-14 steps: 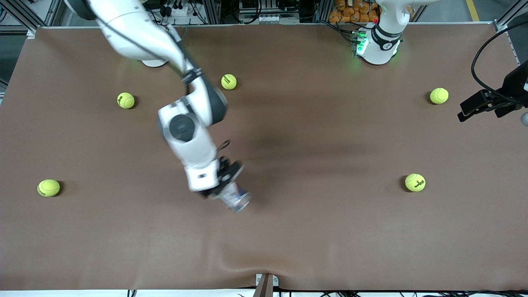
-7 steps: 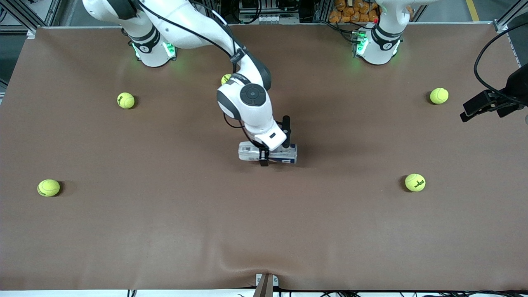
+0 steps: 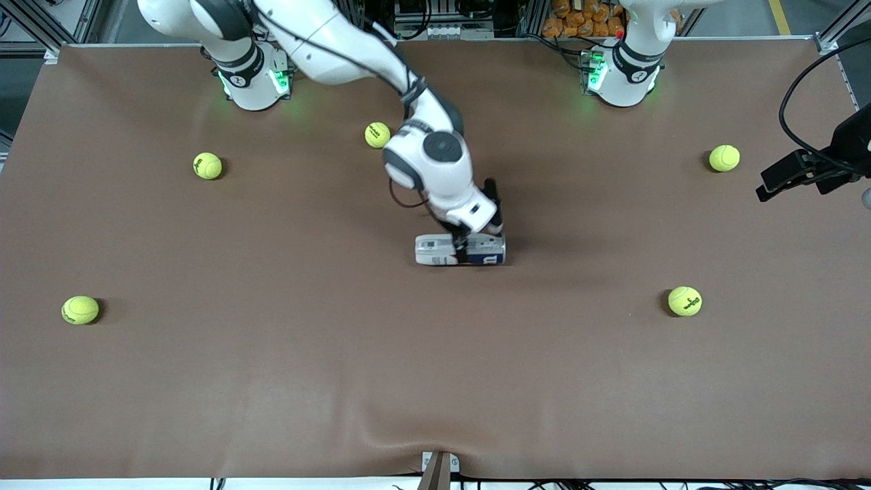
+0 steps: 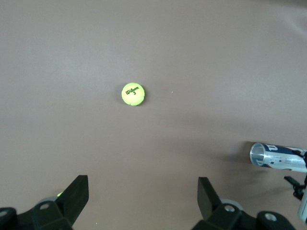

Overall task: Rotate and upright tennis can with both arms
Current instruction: 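Carry the can with the right gripper to the table middle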

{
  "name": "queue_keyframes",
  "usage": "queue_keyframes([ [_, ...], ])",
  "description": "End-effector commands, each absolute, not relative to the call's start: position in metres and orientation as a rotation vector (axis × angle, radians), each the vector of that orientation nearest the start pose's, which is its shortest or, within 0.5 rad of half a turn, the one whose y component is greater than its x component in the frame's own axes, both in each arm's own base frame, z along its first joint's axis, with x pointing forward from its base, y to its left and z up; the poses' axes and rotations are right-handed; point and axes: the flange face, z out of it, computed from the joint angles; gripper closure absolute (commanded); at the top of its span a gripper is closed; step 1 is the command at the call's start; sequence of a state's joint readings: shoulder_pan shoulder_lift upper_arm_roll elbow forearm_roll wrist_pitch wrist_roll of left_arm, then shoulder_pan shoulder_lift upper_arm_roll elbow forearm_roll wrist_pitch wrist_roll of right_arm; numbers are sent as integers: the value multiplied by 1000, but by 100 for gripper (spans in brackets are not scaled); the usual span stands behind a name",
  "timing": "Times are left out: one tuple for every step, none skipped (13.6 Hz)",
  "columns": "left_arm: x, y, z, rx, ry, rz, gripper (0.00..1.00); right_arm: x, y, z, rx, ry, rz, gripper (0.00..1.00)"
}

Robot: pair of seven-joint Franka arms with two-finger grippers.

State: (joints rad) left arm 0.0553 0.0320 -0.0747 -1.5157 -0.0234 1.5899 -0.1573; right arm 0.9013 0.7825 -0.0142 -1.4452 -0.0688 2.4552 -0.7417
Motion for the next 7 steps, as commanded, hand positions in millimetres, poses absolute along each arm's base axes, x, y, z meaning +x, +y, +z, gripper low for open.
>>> queue_keyframes([
  [565, -9, 637, -3185, -239, -62, 0, 483, 569, 297, 2035, 2266, 417, 0],
  [566, -9, 636, -3191, -240, -59, 0, 492, 560, 313, 2072, 2240, 429, 0],
  [566, -9, 636, -3193, -240, -59, 0, 499, 551, 333, 2101, 2217, 426, 0],
  [566, -10, 635, -3191, -238, -56, 0, 506, 541, 354, 2146, 2182, 429, 0],
  [568, -13, 633, -3192, -231, -51, 0, 511, 532, 371, 2222, 2133, 431, 0],
  [573, -13, 624, -3194, -214, -30, 0, 515, 522, 388, 2306, 2071, 419, 0],
  [577, -15, 618, -3193, -205, -15, 0, 512, 518, 405, 2364, 2016, 406, 0],
])
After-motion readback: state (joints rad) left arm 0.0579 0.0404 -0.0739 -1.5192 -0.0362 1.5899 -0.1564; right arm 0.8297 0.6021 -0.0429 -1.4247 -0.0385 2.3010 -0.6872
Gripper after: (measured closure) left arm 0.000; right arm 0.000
